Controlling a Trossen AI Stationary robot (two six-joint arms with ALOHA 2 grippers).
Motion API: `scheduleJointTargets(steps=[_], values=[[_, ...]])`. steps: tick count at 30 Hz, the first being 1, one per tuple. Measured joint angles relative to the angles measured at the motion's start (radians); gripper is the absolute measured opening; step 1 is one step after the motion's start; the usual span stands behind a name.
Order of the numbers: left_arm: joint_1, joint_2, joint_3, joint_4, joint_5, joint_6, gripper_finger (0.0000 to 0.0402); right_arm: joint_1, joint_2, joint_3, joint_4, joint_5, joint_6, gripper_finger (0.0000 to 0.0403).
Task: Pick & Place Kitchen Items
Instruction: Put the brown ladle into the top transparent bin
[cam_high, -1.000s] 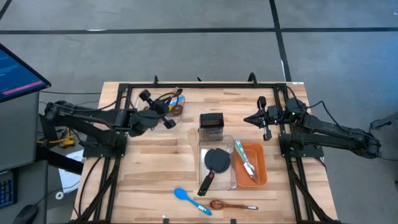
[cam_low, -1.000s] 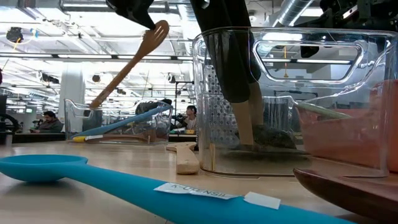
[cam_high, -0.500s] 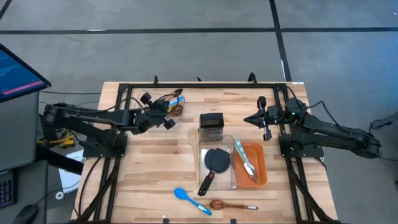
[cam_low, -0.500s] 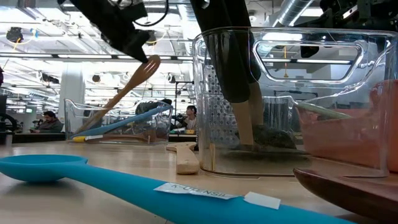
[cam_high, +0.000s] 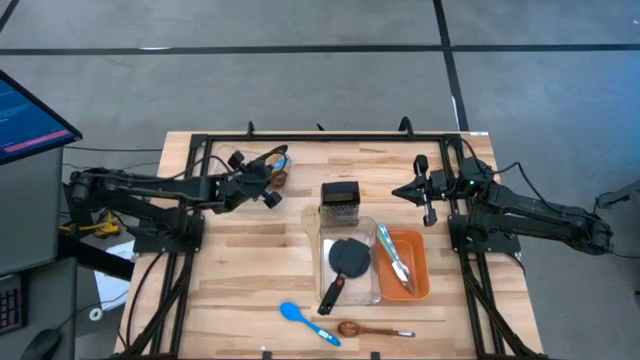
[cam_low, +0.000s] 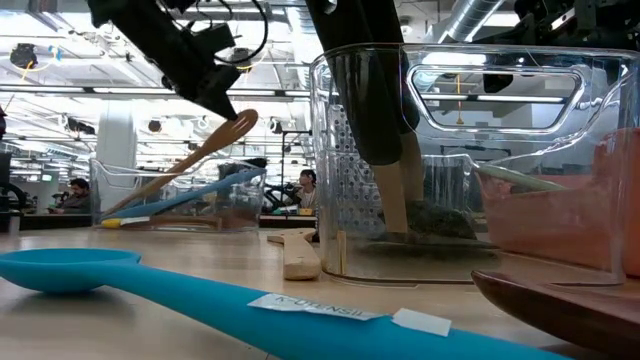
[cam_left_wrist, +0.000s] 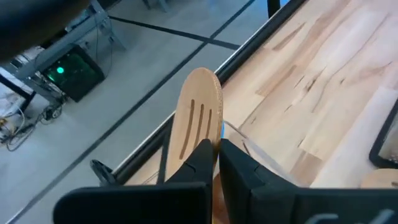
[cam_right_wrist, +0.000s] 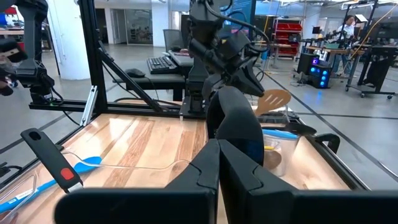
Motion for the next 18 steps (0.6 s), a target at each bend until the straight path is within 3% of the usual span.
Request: scheduleJointTargets(steps=[5, 18], values=[[0.024, 0.0, -0.059, 0.072, 0.079, -0.023, 0.0001, 0.0, 0.0, 0.0, 0.0, 0.0, 0.0, 0.0], [0.067, 0.0, -0.105, 0.139, 0.151, -0.031, 0.0001, 0.0, 0.0, 0.0, 0.0, 0.0, 0.0, 0.0]])
